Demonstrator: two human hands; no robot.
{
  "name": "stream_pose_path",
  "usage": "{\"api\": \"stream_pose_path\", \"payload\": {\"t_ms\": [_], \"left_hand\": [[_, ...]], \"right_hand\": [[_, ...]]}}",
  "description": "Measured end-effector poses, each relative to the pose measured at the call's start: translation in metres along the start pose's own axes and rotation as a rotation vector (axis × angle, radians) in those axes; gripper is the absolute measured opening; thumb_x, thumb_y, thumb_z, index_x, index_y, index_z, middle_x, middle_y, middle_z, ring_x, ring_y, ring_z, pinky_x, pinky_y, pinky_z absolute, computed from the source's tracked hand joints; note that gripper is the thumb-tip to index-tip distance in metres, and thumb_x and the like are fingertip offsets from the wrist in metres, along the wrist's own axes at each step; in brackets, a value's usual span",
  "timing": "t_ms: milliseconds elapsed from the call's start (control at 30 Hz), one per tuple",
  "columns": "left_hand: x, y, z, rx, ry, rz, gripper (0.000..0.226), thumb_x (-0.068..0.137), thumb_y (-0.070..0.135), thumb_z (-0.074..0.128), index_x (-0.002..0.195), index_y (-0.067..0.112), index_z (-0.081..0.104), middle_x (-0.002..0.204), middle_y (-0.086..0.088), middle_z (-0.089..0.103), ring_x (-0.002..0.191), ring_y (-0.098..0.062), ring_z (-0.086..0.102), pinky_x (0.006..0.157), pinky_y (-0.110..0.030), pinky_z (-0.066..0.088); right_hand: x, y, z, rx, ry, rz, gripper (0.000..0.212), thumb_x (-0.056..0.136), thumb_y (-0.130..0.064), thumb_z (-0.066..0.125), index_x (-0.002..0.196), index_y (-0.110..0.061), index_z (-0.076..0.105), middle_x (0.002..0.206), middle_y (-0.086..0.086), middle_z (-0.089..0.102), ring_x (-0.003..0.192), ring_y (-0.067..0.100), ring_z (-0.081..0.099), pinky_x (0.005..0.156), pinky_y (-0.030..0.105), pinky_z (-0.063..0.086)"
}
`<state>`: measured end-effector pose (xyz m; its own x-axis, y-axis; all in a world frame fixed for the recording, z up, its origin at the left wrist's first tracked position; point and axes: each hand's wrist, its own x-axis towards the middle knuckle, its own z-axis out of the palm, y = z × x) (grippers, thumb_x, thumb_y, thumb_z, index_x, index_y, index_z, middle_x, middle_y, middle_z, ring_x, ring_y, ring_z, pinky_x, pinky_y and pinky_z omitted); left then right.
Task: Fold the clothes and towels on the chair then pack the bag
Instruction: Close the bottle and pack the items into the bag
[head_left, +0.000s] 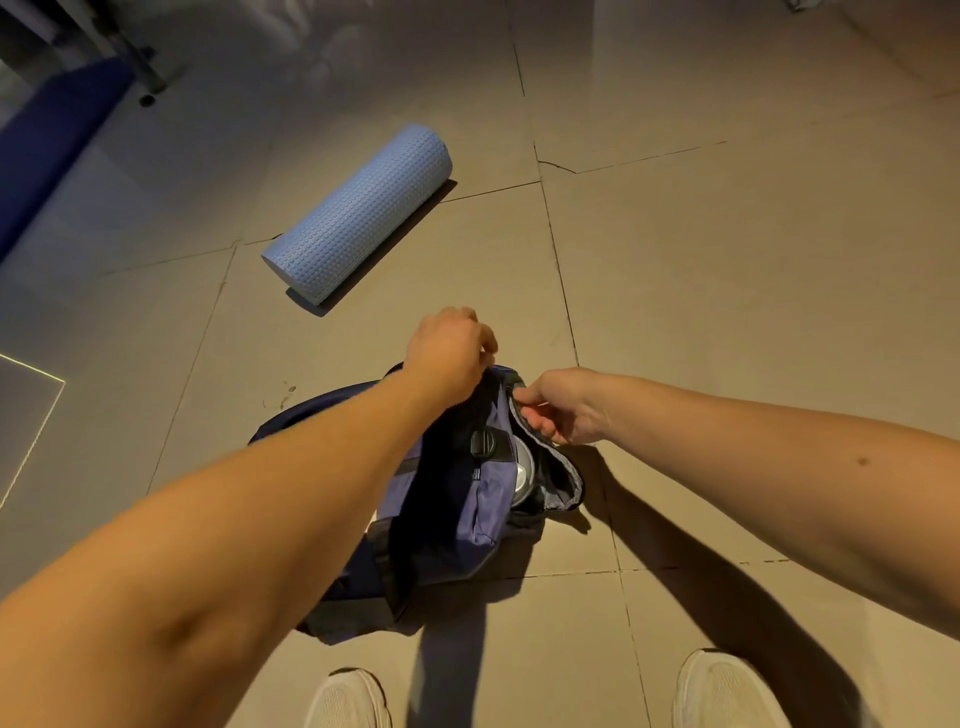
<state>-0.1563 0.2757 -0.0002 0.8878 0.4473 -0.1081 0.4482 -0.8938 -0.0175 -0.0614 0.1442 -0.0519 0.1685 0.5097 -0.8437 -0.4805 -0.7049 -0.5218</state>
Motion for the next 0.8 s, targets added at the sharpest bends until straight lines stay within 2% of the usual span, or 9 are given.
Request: {"api": "stream_pose_path", "payload": {"t_ms": [133, 200, 267, 367, 467, 600, 733, 800], "left_hand": [[0.025, -0.012, 0.012, -0.020, -0.308, 0.237, 0.034, 0.102, 0.023, 0.056, 0.130, 0.040, 0.067, 0.133, 0.007, 0.061, 0.108, -0.021, 0.042, 0.091, -0.037, 0.038], [0.030, -0.013, 0.018, -0.031, -0.397, 0.309, 0.040, 0.103, 0.017, 0.053, 0.133, 0.042, 0.065, 0.139, 0.011, 0.058, 0.111, -0.020, 0.041, 0.098, -0.038, 0.036], [0.034, -0.013, 0.021, -0.015, -0.434, 0.366, 0.038, 0.103, 0.018, 0.053, 0.133, 0.038, 0.065, 0.141, 0.012, 0.056, 0.115, -0.021, 0.043, 0.099, -0.036, 0.033], [0.041, -0.014, 0.022, 0.042, -0.366, 0.417, 0.030, 0.102, 0.025, 0.058, 0.129, 0.034, 0.069, 0.134, 0.008, 0.062, 0.118, -0.021, 0.048, 0.091, -0.034, 0.032], [0.047, -0.018, 0.025, 0.054, -0.314, 0.379, 0.027, 0.100, 0.028, 0.061, 0.124, 0.036, 0.072, 0.128, 0.007, 0.066, 0.118, -0.021, 0.050, 0.085, -0.032, 0.030], [0.051, -0.027, 0.023, 0.087, -0.273, 0.326, 0.027, 0.100, 0.030, 0.059, 0.122, 0.038, 0.072, 0.124, 0.005, 0.069, 0.114, -0.022, 0.051, 0.080, -0.033, 0.031], [0.052, -0.036, 0.017, 0.135, -0.238, 0.298, 0.028, 0.102, 0.028, 0.056, 0.123, 0.040, 0.071, 0.124, 0.005, 0.069, 0.112, -0.022, 0.050, 0.082, -0.034, 0.033], [0.049, -0.032, 0.014, 0.134, -0.240, 0.369, 0.031, 0.100, 0.023, 0.057, 0.123, 0.039, 0.070, 0.130, 0.009, 0.065, 0.112, -0.020, 0.047, 0.085, -0.034, 0.034]], "right_hand": [[0.001, -0.001, -0.003, 0.094, 0.015, -0.077, 0.019, 0.105, -0.015, 0.054, 0.087, -0.010, 0.059, 0.062, -0.001, 0.050, 0.051, 0.009, 0.040, 0.045, 0.019, 0.031], [0.003, 0.000, -0.003, 0.115, 0.027, -0.108, 0.017, 0.104, -0.014, 0.056, 0.088, -0.010, 0.061, 0.062, -0.001, 0.051, 0.050, 0.008, 0.040, 0.043, 0.018, 0.031], [0.005, 0.001, -0.004, 0.129, 0.032, -0.124, 0.018, 0.103, -0.014, 0.057, 0.086, -0.010, 0.062, 0.062, -0.001, 0.051, 0.049, 0.008, 0.040, 0.041, 0.018, 0.031], [0.003, 0.002, -0.004, 0.132, 0.047, -0.149, 0.015, 0.102, -0.013, 0.059, 0.088, -0.009, 0.063, 0.062, -0.001, 0.052, 0.049, 0.008, 0.040, 0.042, 0.020, 0.031], [0.000, 0.003, -0.004, 0.118, 0.064, -0.168, 0.011, 0.101, -0.012, 0.059, 0.091, -0.008, 0.064, 0.062, -0.002, 0.053, 0.050, 0.008, 0.041, 0.045, 0.021, 0.031], [-0.008, 0.013, -0.003, 0.099, 0.010, -0.153, 0.017, 0.102, -0.013, 0.058, 0.087, -0.009, 0.065, 0.061, -0.003, 0.052, 0.049, 0.008, 0.039, 0.045, 0.020, 0.030], [-0.019, 0.024, 0.000, 0.144, -0.025, -0.146, 0.014, 0.102, -0.014, 0.059, 0.091, -0.007, 0.064, 0.063, -0.002, 0.051, 0.051, 0.008, 0.040, 0.043, 0.019, 0.030], [-0.020, 0.025, 0.001, 0.156, -0.018, -0.151, 0.015, 0.102, -0.015, 0.058, 0.091, -0.007, 0.064, 0.064, -0.002, 0.051, 0.051, 0.008, 0.040, 0.044, 0.019, 0.030]]}}
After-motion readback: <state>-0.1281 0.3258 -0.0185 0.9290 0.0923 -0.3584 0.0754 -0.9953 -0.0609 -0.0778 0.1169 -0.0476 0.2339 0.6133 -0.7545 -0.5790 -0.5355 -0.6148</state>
